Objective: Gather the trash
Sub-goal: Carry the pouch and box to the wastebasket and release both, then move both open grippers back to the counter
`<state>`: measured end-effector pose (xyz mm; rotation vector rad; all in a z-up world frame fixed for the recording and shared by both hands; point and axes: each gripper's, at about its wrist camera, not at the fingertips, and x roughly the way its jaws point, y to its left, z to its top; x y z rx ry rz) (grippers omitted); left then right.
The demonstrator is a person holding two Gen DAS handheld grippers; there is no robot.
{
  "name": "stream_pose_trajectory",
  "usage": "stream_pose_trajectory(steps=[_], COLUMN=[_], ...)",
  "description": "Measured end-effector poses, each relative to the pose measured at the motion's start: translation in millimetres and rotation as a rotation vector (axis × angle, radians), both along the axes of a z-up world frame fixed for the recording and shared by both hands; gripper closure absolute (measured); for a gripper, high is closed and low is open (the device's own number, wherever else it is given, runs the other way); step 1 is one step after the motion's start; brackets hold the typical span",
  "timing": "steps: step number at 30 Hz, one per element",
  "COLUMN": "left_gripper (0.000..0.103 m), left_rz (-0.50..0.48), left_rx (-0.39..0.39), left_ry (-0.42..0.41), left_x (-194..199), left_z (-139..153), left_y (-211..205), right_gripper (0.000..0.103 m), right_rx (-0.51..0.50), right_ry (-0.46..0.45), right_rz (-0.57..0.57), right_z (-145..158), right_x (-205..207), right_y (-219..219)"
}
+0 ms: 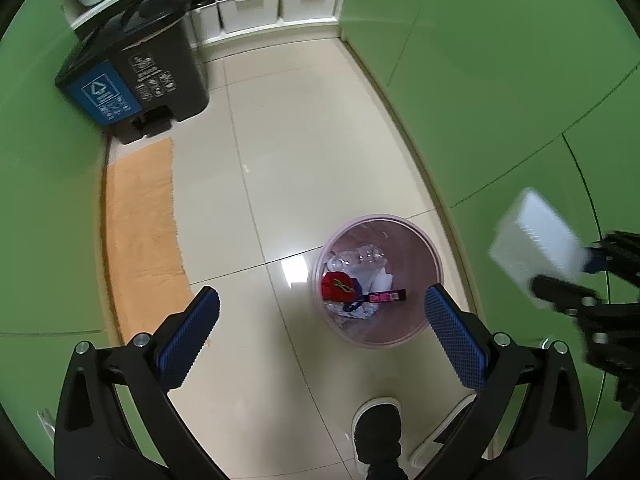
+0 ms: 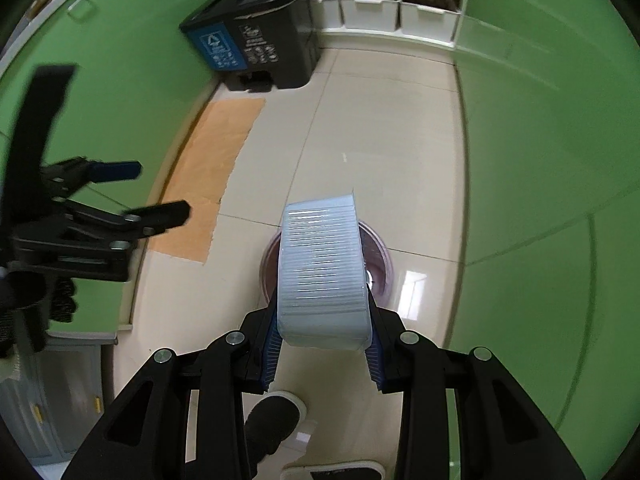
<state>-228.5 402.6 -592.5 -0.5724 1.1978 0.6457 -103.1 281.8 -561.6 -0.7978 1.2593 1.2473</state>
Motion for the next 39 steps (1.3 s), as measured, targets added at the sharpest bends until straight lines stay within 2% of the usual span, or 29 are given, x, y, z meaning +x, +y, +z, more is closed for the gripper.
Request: stream_pose_trajectory(steps=[5,7,8,9,12,17,20,22,26,31,34,39], left_gripper=[0.003,0.003,0.003,0.003,0.003,0.003,0.003,0.003,0.003,0.003,0.003,0.003], left_rz=[0.043,0.057,0.065,0.07,0.09,0.106,0.099,0.095,0.079,0.053,0.014,-0.047], left_rx=[0.005,0.006,0.005,0.006,0.008,0.012,0.005,-0.005,-0.012,-0.002,0.034,0.088], left_ry=[-0.023,-0.026,-0.027,-0.027,-0.025,-0.02,-0.027,-0.038,-0.062,-0.107,-0.125,-0.16], left_x=[-20.8,-28.1,-32.0,-34.9,-42.4,-43.3,-38.1,-35.6,-28.6,-20.0,-12.7,2.0], left_z=[3.6,4.1,4.3,4.9,8.5,30.5,56.9,75.1,129.6,218.4,278.8,367.5], left_y=[7.3,7.3,7.2,6.7,6.1,-2.2,-10.7,-15.1,-28.4,-46.9,-59.9,-78.8], right_gripper=[0.067,0.044,0.017,0.012,0.006,0.006,0.006,0.006,0.006,0.006,0.006,0.006], right_rx=[-0.016,-0.026,-0.018,-0.004,-0.028,-0.039,-0.04,-0.039,-0.017,0.03,0.086,0.196], right_ry=[0.014,0.018,0.015,0.011,0.02,0.019,0.024,0.025,0.024,0.03,0.015,-0.04], right_rz=[0.044,0.047,0.039,0.03,0.006,-0.022,-0.059,-0.086,-0.131,-0.183,-0.217,-0.315], right_z=[-36.9,-48.2,-50.1,-50.2,-49.7,-24.4,5.7,34.3,102.4,196.1,261.7,371.7], right_x=[-10.6,-13.0,-13.3,-13.4,-12.3,-4.2,2.8,9.0,17.0,24.5,30.5,55.6], right_y=[16.9,22.1,22.5,22.2,20.4,13.9,8.5,2.5,-10.9,-29.9,-45.0,-92.2])
